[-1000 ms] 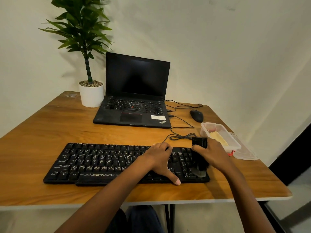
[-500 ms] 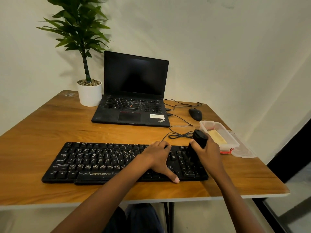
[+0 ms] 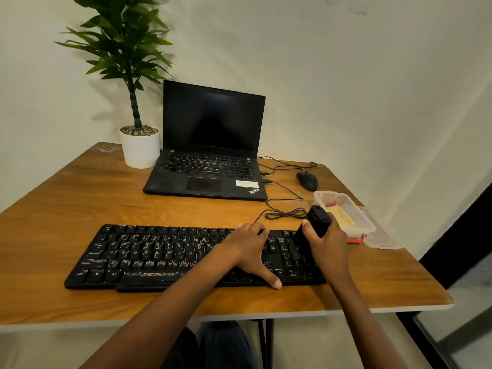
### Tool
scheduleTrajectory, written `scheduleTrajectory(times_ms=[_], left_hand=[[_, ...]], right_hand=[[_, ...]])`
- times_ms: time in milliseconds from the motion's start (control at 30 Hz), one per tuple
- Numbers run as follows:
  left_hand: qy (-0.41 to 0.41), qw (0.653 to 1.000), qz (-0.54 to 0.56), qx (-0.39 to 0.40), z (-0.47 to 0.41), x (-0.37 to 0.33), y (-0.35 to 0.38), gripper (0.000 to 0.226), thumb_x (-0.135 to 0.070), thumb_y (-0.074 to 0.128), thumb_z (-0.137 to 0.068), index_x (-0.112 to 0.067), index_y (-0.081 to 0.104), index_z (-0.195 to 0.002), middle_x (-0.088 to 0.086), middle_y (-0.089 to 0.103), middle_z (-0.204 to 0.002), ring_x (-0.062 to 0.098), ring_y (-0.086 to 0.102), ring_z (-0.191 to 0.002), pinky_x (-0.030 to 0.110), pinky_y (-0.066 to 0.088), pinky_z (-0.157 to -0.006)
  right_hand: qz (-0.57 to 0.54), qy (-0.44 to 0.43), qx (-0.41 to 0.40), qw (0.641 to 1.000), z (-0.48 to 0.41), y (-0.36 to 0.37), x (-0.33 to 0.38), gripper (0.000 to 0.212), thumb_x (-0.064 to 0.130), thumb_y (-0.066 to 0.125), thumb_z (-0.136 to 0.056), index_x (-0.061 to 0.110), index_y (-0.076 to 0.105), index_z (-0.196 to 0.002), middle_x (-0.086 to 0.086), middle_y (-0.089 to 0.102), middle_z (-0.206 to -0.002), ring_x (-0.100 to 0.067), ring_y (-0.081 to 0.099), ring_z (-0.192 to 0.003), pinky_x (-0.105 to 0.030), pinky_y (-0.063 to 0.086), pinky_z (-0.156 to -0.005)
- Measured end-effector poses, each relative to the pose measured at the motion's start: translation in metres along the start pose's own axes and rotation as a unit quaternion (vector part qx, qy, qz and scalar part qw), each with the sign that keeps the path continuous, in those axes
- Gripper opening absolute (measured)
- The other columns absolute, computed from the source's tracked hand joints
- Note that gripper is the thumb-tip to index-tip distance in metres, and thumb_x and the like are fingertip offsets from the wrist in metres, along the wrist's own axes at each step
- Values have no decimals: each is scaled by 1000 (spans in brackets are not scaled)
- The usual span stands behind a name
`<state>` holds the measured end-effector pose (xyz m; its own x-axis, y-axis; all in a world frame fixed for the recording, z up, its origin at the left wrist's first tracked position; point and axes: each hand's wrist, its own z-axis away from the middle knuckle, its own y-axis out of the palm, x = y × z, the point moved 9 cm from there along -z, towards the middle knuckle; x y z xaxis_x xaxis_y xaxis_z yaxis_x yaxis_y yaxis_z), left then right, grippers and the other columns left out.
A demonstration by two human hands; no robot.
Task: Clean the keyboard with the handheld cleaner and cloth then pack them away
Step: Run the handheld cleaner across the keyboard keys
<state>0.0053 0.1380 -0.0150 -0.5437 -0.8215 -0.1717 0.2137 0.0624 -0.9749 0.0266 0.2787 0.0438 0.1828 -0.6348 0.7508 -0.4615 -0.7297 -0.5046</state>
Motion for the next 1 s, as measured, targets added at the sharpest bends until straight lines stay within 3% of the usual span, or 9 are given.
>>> scheduleTrajectory(times_ms=[133, 233, 333, 500, 633, 733, 833, 1000], left_hand=[[0, 1000, 1, -4, 0, 0, -1, 117, -71, 65, -66, -8, 12, -149, 4, 11, -155, 25, 13, -141, 37, 16, -114], [-3, 1000, 0, 2, -1, 0, 1, 118, -71, 65, -65, -8, 10, -149, 4, 9, -155, 25, 11, -141, 37, 14, -115], [-3, 1000, 3, 5, -1, 1, 2, 119, -70, 65, -66, -8, 8, -149, 4, 9, -156, 26, 10, -142, 38, 14, -115], [-3, 1000, 7, 5, 0, 2, 3, 118, -70, 65, -67, -8, 7, -149, 3, 6, -156, 25, 8, -142, 39, 12, -115], [-3, 1000, 7, 6, 0, 1, 2, 118, -70, 65, -67, -9, 7, -149, 3, 6, -156, 25, 8, -142, 39, 13, -115], [-2, 1000, 4, 7, -1, 1, 2, 118, -70, 64, -66, -8, 8, -150, 3, 7, -156, 25, 8, -142, 38, 13, -115], [-2, 1000, 1, 9, -1, 1, 2, 119, -71, 64, -66, -8, 7, -149, 4, 7, -156, 26, 8, -142, 39, 13, -115], [-1, 1000, 1, 7, -1, 1, 3, 119, -70, 64, -66, -7, 7, -149, 4, 6, -156, 25, 8, -142, 39, 13, -116]], right_hand=[[-40, -2, 2, 999, 25, -8, -5, 21, 19, 60, -87, 22, 46, -104, 21, 52, -83, 5, 53, -77, -10, 45, -57], [-41, -2, 29, 999, 38, -17, -8, 14, 15, 60, -87, 25, 50, -88, 16, 55, -77, 1, 55, -71, -8, 46, -57], [-38, 7, 80, 996, 31, -16, -5, 23, 15, 59, -87, 33, 47, -79, 12, 57, -74, -1, 56, -69, -13, 47, -52], [-2, -6, 32, 999, 4, -6, -8, 8, 22, 59, -88, 22, 51, -88, 12, 57, -77, -3, 56, -73, -19, 44, -57], [-10, -31, 9, 999, 7, -6, -5, 23, 22, 60, -87, 22, 45, -105, 21, 52, -83, 4, 52, -78, -11, 42, -61], [-10, -35, 38, 999, 25, -14, -8, 21, 17, 61, -87, 17, 48, -103, 18, 53, -81, -1, 55, -75, -6, 45, -57], [-10, -39, 71, 997, 37, -24, -9, 22, 27, 64, -83, 15, 54, -97, 15, 55, -76, -1, 55, -71, -4, 43, -57], [4, -38, 77, 996, 19, -17, -6, 11, 15, 60, -87, 17, 53, -96, 13, 56, -77, 0, 55, -73, -9, 45, -56]])
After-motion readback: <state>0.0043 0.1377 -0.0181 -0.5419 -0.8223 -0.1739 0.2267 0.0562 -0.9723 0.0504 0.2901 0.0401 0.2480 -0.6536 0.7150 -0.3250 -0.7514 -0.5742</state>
